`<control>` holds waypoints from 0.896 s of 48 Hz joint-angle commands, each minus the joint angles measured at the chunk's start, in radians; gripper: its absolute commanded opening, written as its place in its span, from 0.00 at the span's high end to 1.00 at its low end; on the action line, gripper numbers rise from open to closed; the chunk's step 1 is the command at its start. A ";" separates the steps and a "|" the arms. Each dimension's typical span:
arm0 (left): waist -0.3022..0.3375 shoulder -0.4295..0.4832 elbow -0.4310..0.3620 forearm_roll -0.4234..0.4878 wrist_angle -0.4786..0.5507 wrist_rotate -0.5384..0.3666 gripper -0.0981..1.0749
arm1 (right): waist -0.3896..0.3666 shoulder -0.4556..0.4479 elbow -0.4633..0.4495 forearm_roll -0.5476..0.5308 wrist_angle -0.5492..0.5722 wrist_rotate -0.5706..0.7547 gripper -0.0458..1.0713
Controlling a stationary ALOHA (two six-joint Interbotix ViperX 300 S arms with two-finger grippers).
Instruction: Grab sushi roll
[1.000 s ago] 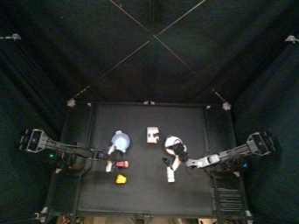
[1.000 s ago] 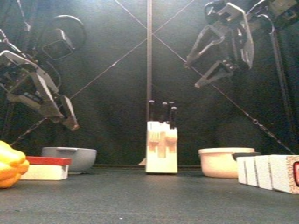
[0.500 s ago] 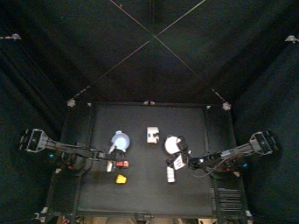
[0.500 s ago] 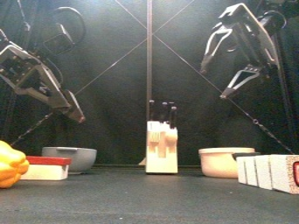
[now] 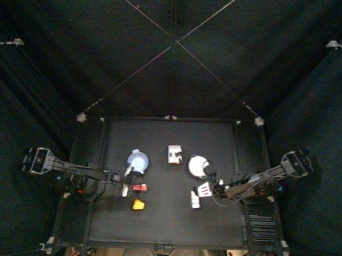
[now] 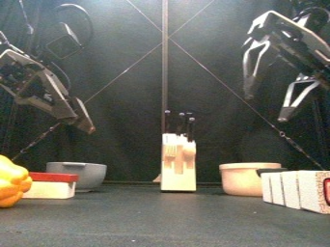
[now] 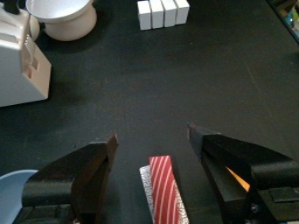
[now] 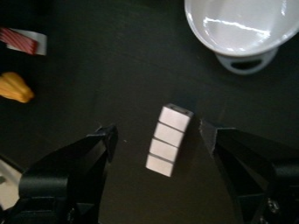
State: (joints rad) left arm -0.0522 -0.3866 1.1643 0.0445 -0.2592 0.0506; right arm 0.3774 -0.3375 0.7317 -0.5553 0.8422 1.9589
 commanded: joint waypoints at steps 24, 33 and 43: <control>0.000 0.011 -0.011 -0.018 -0.005 -0.005 0.09 | 0.018 0.227 -0.058 0.094 -0.064 -0.011 0.03; -0.002 0.011 -0.006 -0.025 -0.005 -0.005 0.09 | 0.000 0.293 -0.057 0.094 -0.124 -0.014 0.03; -0.002 0.012 -0.002 -0.025 -0.003 -0.005 0.09 | -0.032 0.331 -0.049 0.094 -0.166 -0.014 0.03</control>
State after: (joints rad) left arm -0.0522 -0.3743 1.1720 0.0215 -0.2592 0.0476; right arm 0.3590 0.0031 0.6949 -0.4587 0.6857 1.9466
